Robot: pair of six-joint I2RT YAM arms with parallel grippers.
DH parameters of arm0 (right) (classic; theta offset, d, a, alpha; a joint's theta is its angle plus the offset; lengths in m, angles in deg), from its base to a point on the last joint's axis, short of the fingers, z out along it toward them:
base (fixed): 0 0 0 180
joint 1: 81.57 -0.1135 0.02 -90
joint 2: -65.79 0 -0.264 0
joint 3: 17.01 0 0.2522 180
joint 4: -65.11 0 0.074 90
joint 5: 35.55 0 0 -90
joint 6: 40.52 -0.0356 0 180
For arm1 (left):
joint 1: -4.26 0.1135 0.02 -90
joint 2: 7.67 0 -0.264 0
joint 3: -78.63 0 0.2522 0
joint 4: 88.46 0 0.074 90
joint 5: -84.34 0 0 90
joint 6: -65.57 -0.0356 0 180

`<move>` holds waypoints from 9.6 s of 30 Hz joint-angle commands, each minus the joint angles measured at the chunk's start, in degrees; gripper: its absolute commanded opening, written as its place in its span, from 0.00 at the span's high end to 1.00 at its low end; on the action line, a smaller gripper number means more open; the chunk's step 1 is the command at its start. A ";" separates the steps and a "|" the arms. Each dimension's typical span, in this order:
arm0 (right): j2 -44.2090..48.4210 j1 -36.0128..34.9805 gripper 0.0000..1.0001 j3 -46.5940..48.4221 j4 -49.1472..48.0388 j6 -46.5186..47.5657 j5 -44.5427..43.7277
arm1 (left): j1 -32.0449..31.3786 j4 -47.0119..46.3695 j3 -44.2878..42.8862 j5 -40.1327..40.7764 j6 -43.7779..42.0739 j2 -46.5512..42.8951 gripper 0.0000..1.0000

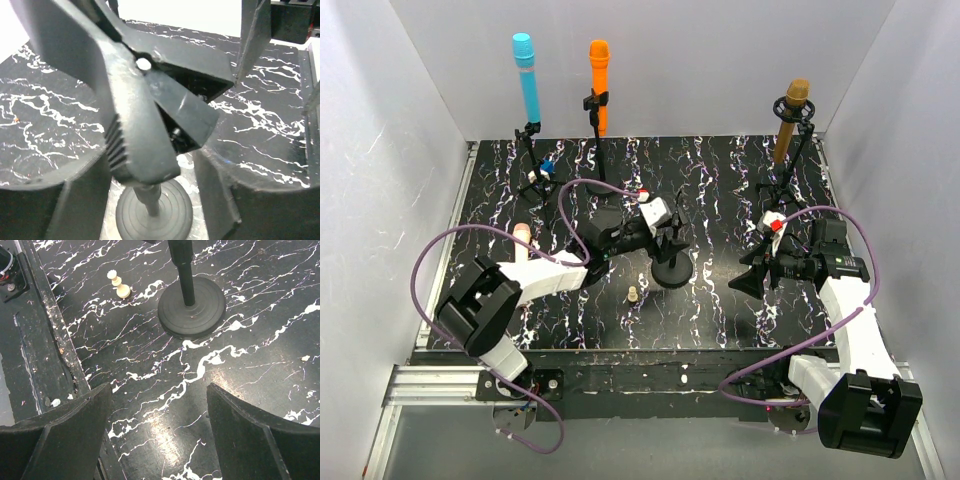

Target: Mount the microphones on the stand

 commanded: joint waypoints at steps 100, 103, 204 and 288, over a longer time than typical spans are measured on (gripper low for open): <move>1.01 0.59 0.17 0.87 -0.32 0.89 0.79 | -3.03 79.29 -69.86 13.17 -3.60 12.30 0.26; 0.93 0.51 0.17 0.87 -0.15 0.89 0.62 | -3.03 76.75 -68.98 16.60 -1.14 10.11 0.09; 5.93 9.47 0.17 1.31 4.60 5.19 5.18 | 46.72 63.65 1.50 7.07 22.24 -25.80 1.00; 2.59 -2.92 0.99 17.05 -8.59 -18.37 14.50 | 8.40 42.14 -15.65 -7.55 -2.08 -22.06 0.02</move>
